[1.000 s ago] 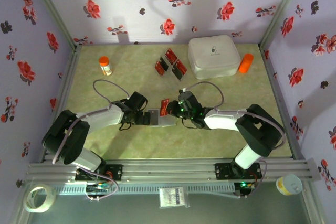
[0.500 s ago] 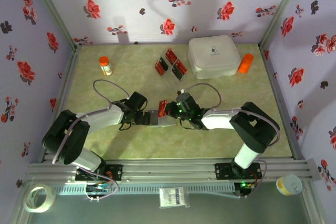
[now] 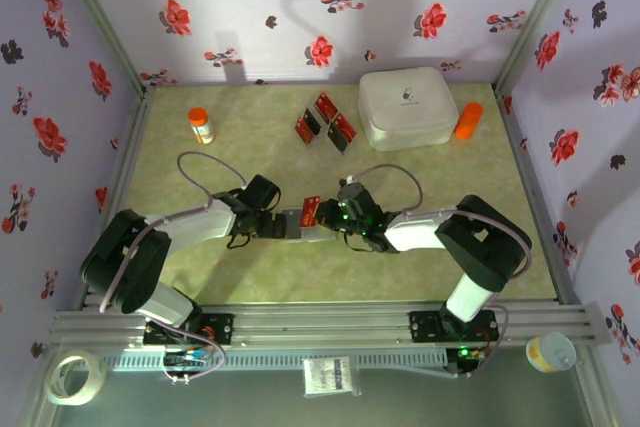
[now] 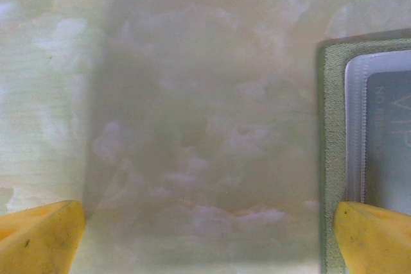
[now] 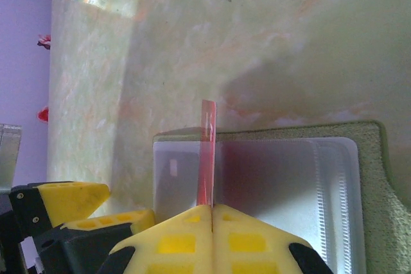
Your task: Put the credit cards into the card holder
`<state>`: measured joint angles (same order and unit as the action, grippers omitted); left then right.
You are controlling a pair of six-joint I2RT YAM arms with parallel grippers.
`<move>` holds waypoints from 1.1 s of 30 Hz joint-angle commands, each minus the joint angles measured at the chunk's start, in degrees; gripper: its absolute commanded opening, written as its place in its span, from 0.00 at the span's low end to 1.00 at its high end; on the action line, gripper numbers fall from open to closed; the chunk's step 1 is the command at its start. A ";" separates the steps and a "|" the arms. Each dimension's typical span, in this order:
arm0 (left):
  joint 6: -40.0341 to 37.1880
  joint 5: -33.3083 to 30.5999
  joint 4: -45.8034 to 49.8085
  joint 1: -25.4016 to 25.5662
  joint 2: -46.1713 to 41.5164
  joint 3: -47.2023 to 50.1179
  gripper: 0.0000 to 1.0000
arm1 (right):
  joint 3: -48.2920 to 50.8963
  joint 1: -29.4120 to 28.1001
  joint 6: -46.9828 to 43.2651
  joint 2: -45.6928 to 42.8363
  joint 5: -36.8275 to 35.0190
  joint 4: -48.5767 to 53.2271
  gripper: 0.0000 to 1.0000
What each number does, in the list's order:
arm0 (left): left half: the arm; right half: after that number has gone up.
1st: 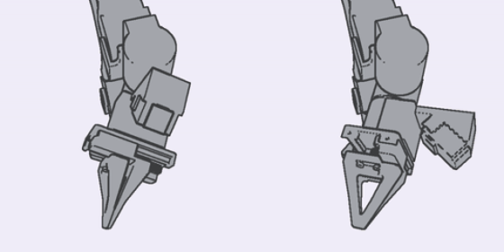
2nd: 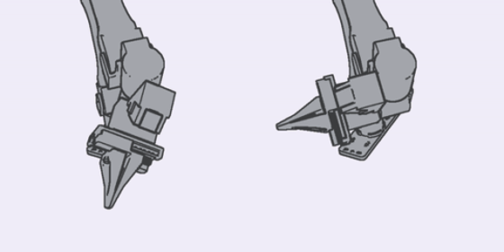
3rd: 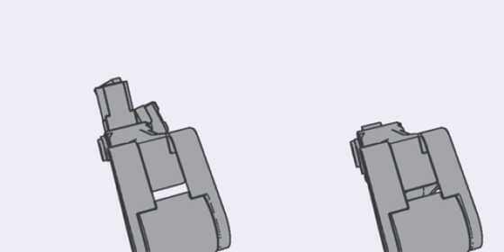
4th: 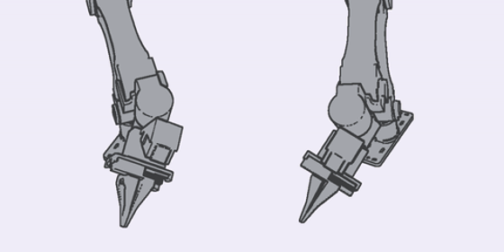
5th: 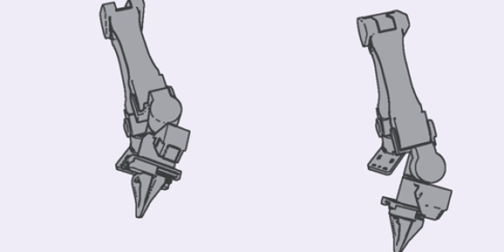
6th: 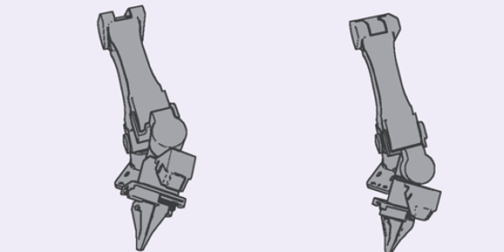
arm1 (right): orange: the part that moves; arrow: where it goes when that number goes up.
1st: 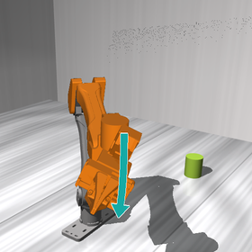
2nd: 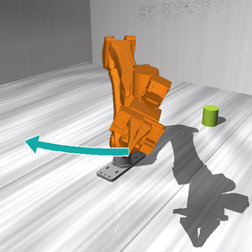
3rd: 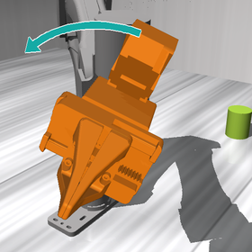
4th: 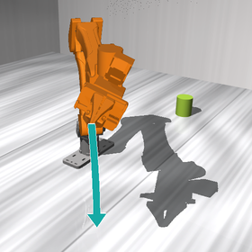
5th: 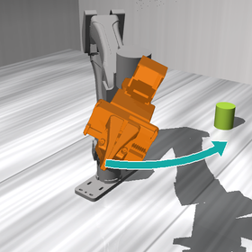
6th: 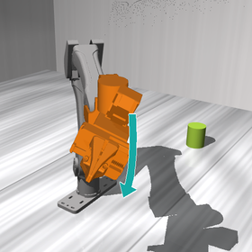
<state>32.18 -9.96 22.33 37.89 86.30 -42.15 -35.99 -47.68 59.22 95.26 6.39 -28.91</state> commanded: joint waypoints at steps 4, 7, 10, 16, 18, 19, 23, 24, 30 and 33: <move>0.22 -1.02 1.41 0.08 -0.35 1.22 1.00 | 2.12 -0.42 0.90 -1.43 -1.99 -1.49 0.00; 0.18 -1.03 1.42 0.08 -0.44 1.28 1.00 | 2.50 -0.41 0.82 -2.26 -2.48 -1.55 0.00; 0.25 -1.03 1.46 0.03 -0.56 1.23 1.00 | 2.60 -0.44 0.79 -2.79 -2.48 -1.42 0.00; 0.23 -1.03 1.49 0.10 -0.68 1.36 1.00 | 2.94 -0.48 0.98 -2.73 -2.53 -1.77 0.00; 0.24 -1.03 1.49 0.08 -0.68 1.35 1.00 | 2.94 -0.40 0.98 -2.47 -2.34 -1.90 0.00; 0.24 -1.03 1.50 0.07 -0.79 1.37 1.00 | 3.02 -0.47 1.10 -2.30 -2.26 -2.09 0.00; 0.29 -1.03 1.55 0.10 -0.98 1.42 1.00 | 3.77 -0.48 1.72 -1.88 -2.31 -3.40 0.00; 0.41 -1.03 1.58 0.08 -1.04 1.46 1.00 | 3.95 -0.41 1.86 -1.99 -2.43 -3.65 0.00; 0.39 -1.05 1.58 0.08 -1.18 1.53 1.00 | 4.10 -0.45 1.95 -1.91 -2.25 -4.00 0.00; 0.48 -1.03 1.55 0.12 -1.18 1.54 1.00 | 4.08 -0.44 2.12 -1.49 -1.63 -4.70 0.00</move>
<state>32.38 -9.96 22.15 37.89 85.91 -41.82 -32.67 -47.68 60.69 93.60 5.61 -32.36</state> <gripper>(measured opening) 0.997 0.062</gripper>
